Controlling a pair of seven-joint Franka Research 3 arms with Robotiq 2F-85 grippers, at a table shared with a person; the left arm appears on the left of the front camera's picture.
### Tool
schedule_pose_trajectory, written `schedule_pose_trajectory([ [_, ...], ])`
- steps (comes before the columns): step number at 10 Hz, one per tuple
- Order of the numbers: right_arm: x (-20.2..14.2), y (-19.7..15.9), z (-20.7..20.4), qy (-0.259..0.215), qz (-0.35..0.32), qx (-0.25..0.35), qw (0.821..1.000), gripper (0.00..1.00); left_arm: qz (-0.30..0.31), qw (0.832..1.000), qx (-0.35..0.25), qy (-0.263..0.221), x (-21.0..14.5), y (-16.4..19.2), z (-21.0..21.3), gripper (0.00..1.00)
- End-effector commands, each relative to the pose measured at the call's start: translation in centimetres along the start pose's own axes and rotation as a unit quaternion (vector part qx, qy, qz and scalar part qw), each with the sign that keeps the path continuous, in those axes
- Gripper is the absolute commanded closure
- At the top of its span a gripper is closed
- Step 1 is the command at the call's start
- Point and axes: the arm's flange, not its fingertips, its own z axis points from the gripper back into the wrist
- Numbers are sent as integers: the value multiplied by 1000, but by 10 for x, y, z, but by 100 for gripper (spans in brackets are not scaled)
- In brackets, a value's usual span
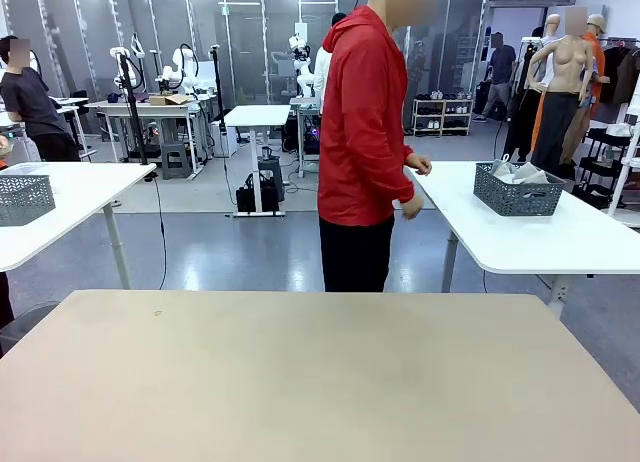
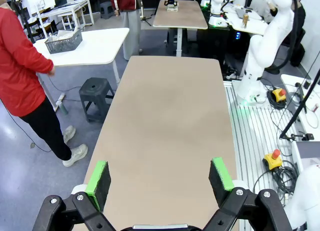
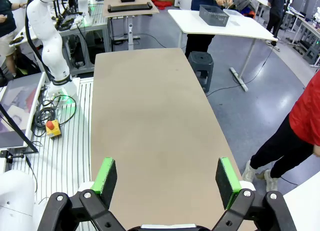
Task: Fold the towels and place them in the basket.
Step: When a person lays out a Towel with hook on the table, fold it in half twice.
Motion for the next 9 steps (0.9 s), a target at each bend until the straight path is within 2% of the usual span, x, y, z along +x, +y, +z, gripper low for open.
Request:
schedule_pose_trajectory([
  [1,2,1,-1,-5,2,2,1000,0,-1,1000,-1,-1,0,0,0,0],
  [9,2,1,-1,-5,2,2,1000,0,-1,1000,-1,-1,0,0,0,0],
])
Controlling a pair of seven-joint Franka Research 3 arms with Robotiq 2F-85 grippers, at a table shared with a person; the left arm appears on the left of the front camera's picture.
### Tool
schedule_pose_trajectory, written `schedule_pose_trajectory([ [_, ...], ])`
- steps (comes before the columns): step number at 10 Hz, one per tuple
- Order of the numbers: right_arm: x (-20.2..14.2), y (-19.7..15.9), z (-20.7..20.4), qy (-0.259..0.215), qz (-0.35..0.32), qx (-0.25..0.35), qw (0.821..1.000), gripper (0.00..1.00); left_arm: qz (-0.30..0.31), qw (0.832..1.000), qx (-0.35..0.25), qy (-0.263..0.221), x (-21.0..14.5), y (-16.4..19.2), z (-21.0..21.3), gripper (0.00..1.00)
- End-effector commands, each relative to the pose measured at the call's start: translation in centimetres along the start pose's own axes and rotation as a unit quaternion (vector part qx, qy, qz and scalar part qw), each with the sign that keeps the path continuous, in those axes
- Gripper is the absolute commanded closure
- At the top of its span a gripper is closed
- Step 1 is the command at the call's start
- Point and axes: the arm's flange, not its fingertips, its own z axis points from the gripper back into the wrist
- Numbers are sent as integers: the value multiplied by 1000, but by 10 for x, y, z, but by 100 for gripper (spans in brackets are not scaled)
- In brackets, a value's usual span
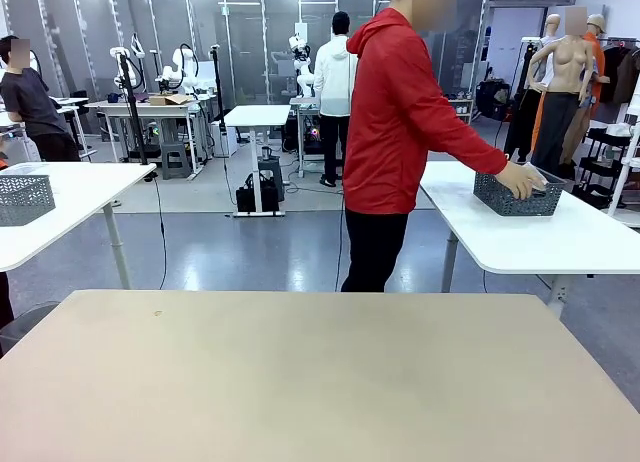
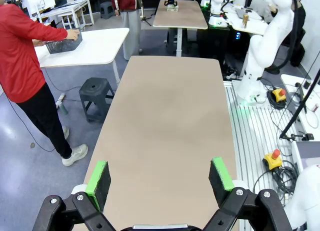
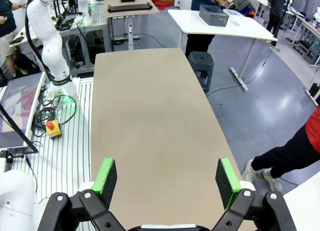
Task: Fold the towels and place them in the basket.
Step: When a person lays out a Towel with hook on the table, fold it in half twice.
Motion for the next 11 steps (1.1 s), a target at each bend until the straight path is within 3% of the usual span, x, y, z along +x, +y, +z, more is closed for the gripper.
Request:
schedule_pose_trajectory([
  [1,2,1,-1,-5,2,2,1000,0,-1,1000,-1,-1,0,0,0,0],
  [11,2,1,-1,-5,2,2,1000,0,-1,1000,-1,-1,0,0,0,0],
])
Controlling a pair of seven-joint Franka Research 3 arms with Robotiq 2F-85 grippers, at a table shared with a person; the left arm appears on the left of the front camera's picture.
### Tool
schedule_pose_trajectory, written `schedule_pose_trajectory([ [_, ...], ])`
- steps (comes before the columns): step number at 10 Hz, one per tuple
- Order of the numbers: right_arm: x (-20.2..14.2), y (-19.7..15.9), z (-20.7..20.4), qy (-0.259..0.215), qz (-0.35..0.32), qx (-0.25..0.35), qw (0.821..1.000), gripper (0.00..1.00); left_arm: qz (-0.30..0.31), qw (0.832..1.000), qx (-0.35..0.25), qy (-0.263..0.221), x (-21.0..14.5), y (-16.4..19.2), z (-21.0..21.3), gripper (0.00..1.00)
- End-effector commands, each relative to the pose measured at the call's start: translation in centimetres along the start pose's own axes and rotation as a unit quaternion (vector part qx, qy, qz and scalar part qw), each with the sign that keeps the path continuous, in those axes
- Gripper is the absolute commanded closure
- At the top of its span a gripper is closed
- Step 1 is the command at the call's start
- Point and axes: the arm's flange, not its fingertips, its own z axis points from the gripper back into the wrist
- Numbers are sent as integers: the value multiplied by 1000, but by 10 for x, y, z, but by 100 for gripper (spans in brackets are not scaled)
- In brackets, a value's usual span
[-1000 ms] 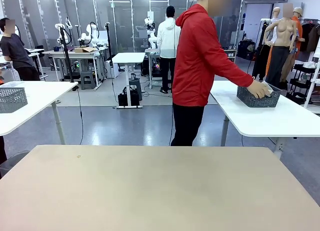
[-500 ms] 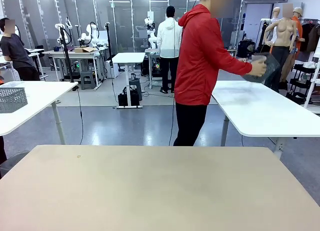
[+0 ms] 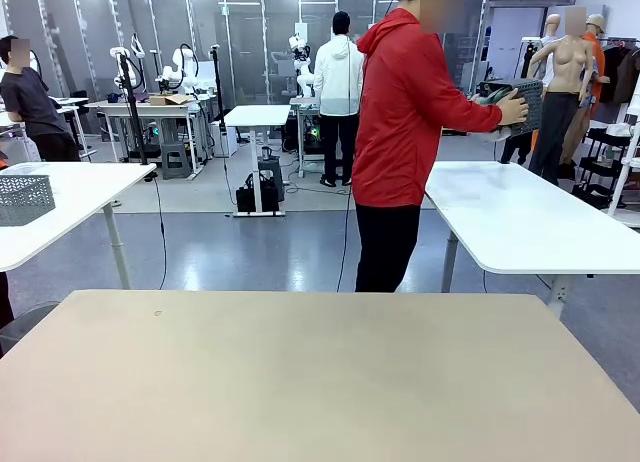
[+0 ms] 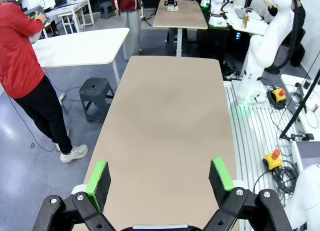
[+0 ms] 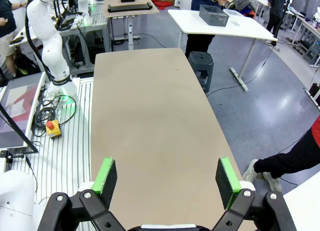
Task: Fold the towels and place them in the basket.
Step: When a person lays out a Towel with hook on the table, fold it in half twice.
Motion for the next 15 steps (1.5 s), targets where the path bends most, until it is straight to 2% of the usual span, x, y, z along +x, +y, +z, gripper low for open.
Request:
schedule_pose_trajectory([
  [1,2,1,-1,-5,2,2,1000,0,-1,1000,-1,-1,0,0,0,0],
  [15,2,1,-1,-5,2,2,1000,0,-1,1000,-1,-1,0,0,0,0],
])
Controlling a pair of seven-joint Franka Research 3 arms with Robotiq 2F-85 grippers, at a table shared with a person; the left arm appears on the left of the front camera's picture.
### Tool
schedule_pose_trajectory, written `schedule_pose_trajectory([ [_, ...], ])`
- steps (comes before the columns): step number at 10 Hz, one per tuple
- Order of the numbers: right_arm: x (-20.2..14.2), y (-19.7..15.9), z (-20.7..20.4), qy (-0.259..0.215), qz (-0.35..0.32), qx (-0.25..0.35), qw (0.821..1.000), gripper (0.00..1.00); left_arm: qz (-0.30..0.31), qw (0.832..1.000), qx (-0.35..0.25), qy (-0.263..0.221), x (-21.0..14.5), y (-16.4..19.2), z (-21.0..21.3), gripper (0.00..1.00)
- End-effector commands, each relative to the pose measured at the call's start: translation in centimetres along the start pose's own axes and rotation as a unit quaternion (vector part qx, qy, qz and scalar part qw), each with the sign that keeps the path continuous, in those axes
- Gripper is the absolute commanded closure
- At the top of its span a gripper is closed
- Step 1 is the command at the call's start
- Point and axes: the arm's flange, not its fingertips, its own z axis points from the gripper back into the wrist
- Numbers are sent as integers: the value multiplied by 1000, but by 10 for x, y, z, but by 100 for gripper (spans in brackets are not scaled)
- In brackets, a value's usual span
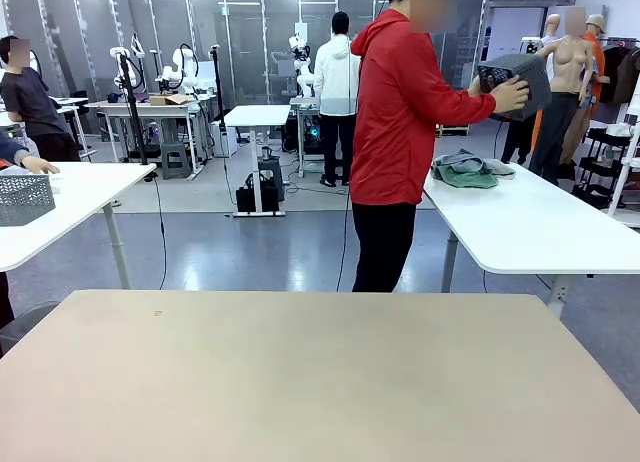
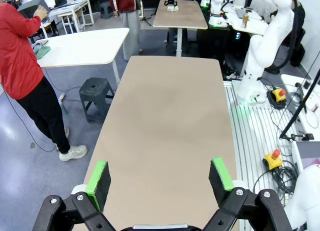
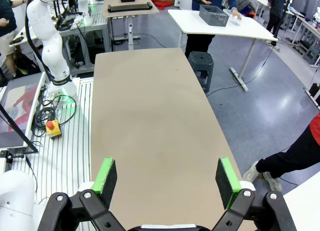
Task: Fold the towels and place them in the basket.
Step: When a person lays out a Towel with hook on the table, fold it in half twice.
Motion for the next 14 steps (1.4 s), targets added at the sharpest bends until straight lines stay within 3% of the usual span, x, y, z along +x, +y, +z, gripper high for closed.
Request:
schedule_pose_trajectory([
  [1,2,1,-1,-5,2,2,1000,0,-1,1000,-1,-1,0,0,0,0],
  [14,2,1,-1,-5,2,2,1000,0,-1,1000,-1,-1,0,0,0,0],
])
